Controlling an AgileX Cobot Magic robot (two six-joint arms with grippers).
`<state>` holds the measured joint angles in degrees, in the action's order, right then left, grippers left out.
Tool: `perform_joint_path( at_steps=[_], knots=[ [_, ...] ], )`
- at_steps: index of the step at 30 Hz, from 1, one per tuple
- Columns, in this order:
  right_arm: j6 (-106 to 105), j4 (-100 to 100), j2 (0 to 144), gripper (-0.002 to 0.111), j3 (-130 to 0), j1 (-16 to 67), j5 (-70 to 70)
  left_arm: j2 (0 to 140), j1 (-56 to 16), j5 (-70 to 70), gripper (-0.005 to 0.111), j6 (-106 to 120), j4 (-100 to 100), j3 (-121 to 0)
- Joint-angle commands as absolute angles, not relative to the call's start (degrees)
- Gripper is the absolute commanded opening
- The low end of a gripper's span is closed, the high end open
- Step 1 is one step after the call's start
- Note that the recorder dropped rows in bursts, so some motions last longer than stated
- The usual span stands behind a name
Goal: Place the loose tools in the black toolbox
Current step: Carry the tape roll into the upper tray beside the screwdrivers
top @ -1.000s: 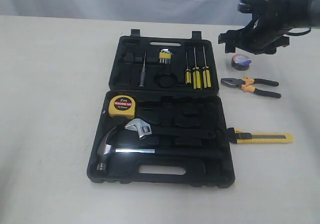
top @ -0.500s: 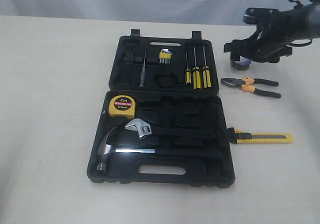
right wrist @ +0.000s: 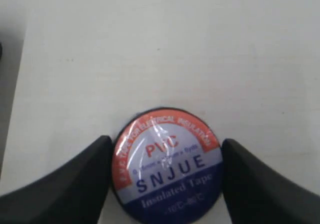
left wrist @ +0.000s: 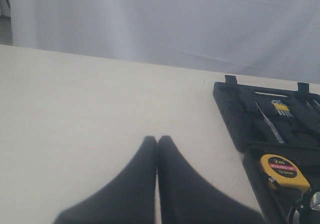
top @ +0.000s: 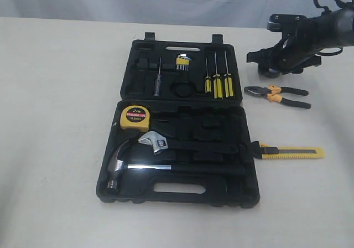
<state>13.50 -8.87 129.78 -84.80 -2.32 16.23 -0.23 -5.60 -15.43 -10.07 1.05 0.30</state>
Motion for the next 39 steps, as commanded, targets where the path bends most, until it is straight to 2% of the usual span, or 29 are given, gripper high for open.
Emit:
perform_joint_path(
  at_steps=[1, 9, 16, 27, 39],
  knots=[
    [13.66, -8.87, 128.21, 0.0, -84.61, -2.01, 17.6, 0.0, -5.93, -15.48, 0.0, -10.05, 1.13, 0.0],
    [8.85, -8.72, 119.19, 0.0, -84.61, 2.59, 24.19, 0.0, -5.93, -15.48, 0.0, -10.05, 1.13, 0.0],
    [5.99, -8.72, 111.98, 0.0, -84.61, 12.11, 33.5, 0.0, -5.93, -15.48, 0.0, -10.05, 1.13, 0.0],
    [6.12, -6.57, 112.64, -0.001, -84.61, 25.53, 35.31, 0.0, -5.93, -15.48, 0.0, -10.05, 1.13, 0.0],
    [7.95, -6.57, 119.35, -0.001, -84.61, 26.39, 32.86, 0.0, -5.93, -15.48, 0.0, -10.05, 1.13, 0.0]
  ],
)
